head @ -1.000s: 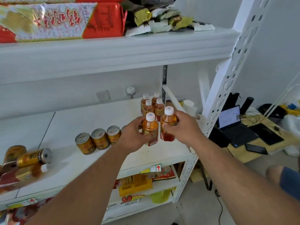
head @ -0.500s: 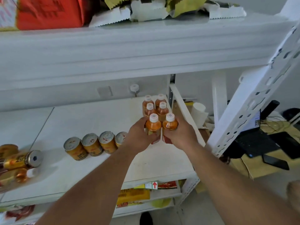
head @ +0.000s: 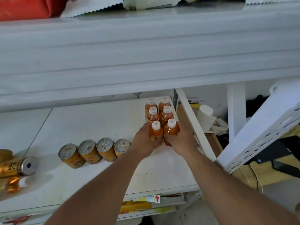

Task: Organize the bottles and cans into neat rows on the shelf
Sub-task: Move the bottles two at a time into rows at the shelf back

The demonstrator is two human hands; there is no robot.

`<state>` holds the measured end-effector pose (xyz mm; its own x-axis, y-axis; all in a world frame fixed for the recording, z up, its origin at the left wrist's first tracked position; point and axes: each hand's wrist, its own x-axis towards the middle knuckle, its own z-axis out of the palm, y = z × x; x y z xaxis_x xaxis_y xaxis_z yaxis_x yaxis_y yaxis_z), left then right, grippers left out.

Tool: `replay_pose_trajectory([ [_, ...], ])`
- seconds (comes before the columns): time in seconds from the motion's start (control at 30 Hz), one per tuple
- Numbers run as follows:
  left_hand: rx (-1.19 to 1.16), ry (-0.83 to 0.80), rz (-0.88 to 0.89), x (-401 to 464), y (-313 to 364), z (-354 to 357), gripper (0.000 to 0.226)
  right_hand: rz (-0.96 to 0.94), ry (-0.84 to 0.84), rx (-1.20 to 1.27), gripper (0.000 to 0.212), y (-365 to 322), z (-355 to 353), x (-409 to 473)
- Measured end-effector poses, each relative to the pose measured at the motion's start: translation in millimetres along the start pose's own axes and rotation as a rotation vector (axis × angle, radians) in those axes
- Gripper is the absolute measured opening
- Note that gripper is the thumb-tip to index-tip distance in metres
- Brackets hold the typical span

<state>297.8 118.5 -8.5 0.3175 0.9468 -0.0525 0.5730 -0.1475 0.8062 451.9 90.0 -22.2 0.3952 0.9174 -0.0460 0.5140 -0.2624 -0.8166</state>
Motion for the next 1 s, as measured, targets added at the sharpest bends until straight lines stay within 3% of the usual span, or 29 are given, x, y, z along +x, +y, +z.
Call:
replay_pose_trajectory([
  [0.13, -0.011, 0.066, -0.026, 1.2, -4.8, 8.6, 0.039, 0.069, -0.032, -0.011, 0.044, 8.7, 0.6, -4.2],
  [0.3, 0.017, 0.103, -0.089, 2.0, -9.8, 18.3, 0.065, 0.118, -0.065, -0.047, 0.041, 14.2, 4.3, -4.6],
  [0.57, 0.057, 0.112, -0.168, 7.7, -17.1, 20.5, 0.043, 0.168, -0.066, -0.010, 0.040, 12.0, 4.1, -1.6],
  [0.7, 0.077, 0.120, -0.166, 4.2, -14.4, 19.7, 0.045, 0.198, -0.101, -0.034, 0.042, 9.4, 3.4, -3.7],
  [0.83, 0.137, 0.129, -0.205, -7.3, -3.3, 13.0, 0.065, 0.208, -0.125, -0.063, 0.044, 9.8, -0.6, -12.6],
  [1.0, 0.188, 0.189, -0.120, -36.7, 12.0, 4.8, 0.048, 0.160, -0.099, -0.163, 0.042, 6.1, -8.5, -38.0],
])
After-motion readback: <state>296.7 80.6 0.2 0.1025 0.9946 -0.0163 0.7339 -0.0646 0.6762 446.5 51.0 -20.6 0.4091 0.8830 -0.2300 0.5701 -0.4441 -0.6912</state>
